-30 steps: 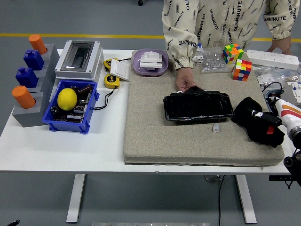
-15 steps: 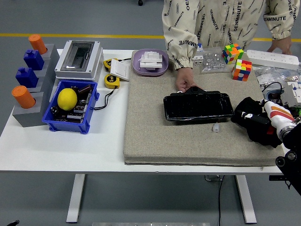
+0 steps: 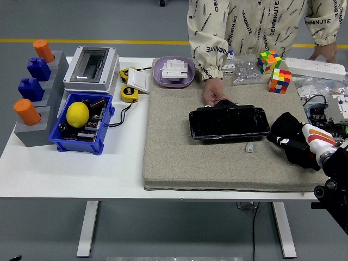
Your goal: Pick the rag up,wipe the panel,place it on the desk
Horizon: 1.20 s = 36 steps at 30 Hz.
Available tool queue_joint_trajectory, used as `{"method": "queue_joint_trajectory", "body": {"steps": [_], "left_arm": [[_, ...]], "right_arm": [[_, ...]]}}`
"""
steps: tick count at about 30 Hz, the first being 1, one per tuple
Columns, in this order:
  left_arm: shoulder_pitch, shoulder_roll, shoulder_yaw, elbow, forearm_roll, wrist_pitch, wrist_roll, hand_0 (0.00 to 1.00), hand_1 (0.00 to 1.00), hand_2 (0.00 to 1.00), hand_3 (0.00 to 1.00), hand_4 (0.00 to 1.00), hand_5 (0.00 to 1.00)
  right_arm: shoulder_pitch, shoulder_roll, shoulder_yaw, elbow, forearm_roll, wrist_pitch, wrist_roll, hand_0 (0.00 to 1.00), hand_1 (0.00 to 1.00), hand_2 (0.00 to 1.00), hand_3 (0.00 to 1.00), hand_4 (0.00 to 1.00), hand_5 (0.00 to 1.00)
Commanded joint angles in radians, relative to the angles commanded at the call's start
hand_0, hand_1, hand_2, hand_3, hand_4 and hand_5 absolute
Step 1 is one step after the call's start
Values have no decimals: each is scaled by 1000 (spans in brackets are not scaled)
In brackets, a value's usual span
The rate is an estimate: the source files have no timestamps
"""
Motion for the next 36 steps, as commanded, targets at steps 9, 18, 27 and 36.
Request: {"method": "queue_joint_trajectory", "body": {"steps": [9, 18, 27, 36], "left_arm": [[2, 1, 6, -1, -2, -1, 0, 651, 661, 695, 580, 676, 441], [1, 1, 5, -1, -1, -1, 0, 652, 661, 695, 579, 676, 442], [1, 0, 2, 0, 0, -1, 0, 651, 661, 695, 580, 676, 441], [0, -1, 3, -1, -2, -2, 0, 651, 662, 694, 580, 676, 442]], "right_arm": [[-1, 0, -14, -4, -11, -63, 12, 633, 638, 705, 756, 998, 649], [0, 0, -12, -10, -30, -92, 13, 464, 510, 568, 556, 998, 437], [1, 1, -7, -10, -47, -105, -1, 403, 475, 538, 533, 939, 402], [2, -2, -5, -3, -48, -111, -12, 371, 459, 527, 530, 901, 398]]}}
